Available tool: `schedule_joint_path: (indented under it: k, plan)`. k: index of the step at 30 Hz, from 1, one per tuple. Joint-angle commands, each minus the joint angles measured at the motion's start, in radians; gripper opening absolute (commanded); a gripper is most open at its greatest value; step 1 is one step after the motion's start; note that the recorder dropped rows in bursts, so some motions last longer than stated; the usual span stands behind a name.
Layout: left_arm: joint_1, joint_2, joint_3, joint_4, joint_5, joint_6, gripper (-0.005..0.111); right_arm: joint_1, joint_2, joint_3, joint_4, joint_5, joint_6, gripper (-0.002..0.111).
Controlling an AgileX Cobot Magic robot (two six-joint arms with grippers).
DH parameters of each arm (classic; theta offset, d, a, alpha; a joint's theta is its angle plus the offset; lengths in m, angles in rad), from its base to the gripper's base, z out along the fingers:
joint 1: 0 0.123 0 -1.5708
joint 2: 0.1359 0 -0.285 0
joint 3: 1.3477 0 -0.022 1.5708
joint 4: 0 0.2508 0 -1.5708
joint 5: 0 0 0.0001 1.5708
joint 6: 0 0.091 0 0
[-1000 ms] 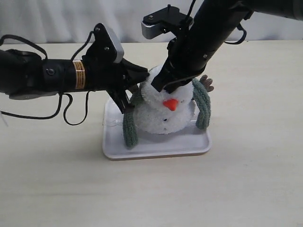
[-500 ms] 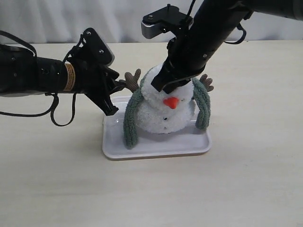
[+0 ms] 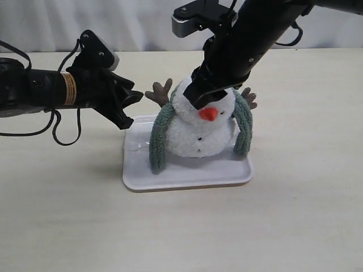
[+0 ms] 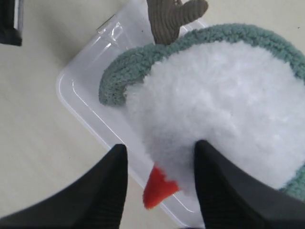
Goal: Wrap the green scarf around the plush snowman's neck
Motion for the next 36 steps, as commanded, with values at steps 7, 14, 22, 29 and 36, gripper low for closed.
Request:
schedule_joint_path:
  k: [7,14,22,29,36]
  plan:
    - [0.006,0.06,0.001,-0.002,-0.211,-0.017,0.033,-0.002,-0.152,0.004,-0.22,-0.008,0.206,0.049]
    - [0.006,0.059,0.001,0.0,-0.211,-0.019,0.032,-0.011,-0.159,0.165,-0.405,-0.09,0.322,0.049]
    - [0.006,0.059,0.001,0.069,-0.218,-0.067,0.032,-0.125,-0.04,0.252,-0.346,-0.187,0.285,0.049]
    - [0.006,0.059,0.001,0.264,-0.231,-0.19,0.032,-0.128,0.078,0.252,-0.205,-0.309,0.142,0.049]
    - [0.006,0.059,0.001,0.285,-0.248,-0.192,0.032,-0.13,0.117,0.252,-0.295,-0.341,0.246,0.047]
